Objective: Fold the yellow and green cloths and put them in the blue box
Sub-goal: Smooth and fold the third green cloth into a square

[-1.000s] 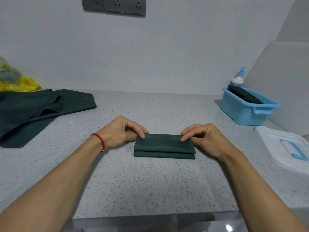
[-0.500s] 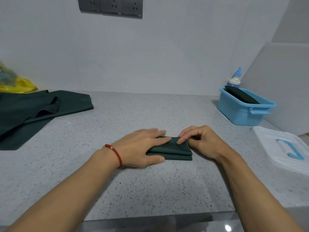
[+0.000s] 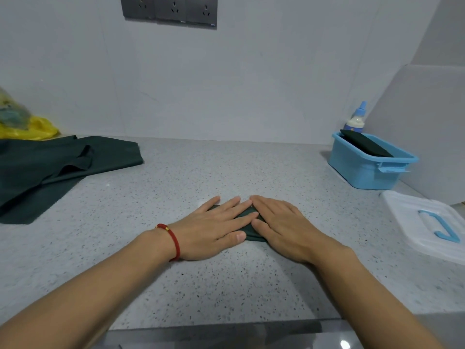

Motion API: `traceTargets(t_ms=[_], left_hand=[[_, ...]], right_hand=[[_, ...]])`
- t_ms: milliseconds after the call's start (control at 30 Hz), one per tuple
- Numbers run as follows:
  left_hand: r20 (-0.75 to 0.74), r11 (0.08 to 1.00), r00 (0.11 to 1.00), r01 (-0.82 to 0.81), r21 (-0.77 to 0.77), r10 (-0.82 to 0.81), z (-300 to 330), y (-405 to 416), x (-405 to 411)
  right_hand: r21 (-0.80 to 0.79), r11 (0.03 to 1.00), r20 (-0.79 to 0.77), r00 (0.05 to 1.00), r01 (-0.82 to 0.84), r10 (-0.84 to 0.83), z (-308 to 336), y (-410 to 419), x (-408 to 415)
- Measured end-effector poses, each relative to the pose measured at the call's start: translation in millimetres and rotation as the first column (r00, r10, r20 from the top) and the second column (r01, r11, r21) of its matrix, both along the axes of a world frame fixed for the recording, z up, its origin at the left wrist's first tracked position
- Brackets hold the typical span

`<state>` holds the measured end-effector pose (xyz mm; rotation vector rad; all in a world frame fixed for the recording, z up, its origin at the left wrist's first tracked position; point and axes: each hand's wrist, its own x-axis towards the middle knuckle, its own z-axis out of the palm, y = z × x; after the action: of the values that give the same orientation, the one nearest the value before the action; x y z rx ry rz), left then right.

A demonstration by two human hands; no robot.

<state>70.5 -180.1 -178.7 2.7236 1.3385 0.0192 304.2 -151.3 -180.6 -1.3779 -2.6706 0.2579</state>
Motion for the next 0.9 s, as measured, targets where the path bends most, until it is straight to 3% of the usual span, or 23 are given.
traceTargets(t_ms=[100, 200, 400, 500, 600, 700, 900], left_hand=[[0.037, 0.998, 0.997, -0.065, -0.001, 0.065, -4, -5, 1], [0.113, 0.972, 0.965, -0.234, -0.037, 0.236, -9, -14, 4], [0.009, 0.926, 0.926, -0.377, 0.012, 0.377, -9, -20, 13], [0.004, 0.921, 0.921, -0.389, 0.027, 0.389, -8, -22, 15], [0.03, 0.92, 0.92, -0.391, 0.01, 0.391, -8, -23, 15], [0.046, 0.91, 0.909, -0.415, -0.006, 0.415, -9, -26, 15], [0.039, 0.866, 0.867, -0.491, -0.099, 0.496, -4, -30, 9]], right_hand=[[-0.028, 0.999, 0.075, 0.997, 0.027, -0.025, 0, -3, 1], [-0.031, 0.998, 0.127, 0.99, 0.061, -0.057, 3, -3, 1], [-0.119, 0.984, 0.205, 0.973, 0.131, -0.105, 14, -8, 1], [-0.021, 0.982, 0.353, 0.92, 0.186, -0.167, 30, 0, -20], [0.09, 0.986, 0.232, 0.96, 0.137, -0.155, 27, -7, -54], [-0.02, 0.99, 0.079, 0.988, 0.136, -0.134, 4, -17, -57], [-0.131, 0.958, 0.127, 0.962, 0.256, -0.24, 0, -3, -4]])
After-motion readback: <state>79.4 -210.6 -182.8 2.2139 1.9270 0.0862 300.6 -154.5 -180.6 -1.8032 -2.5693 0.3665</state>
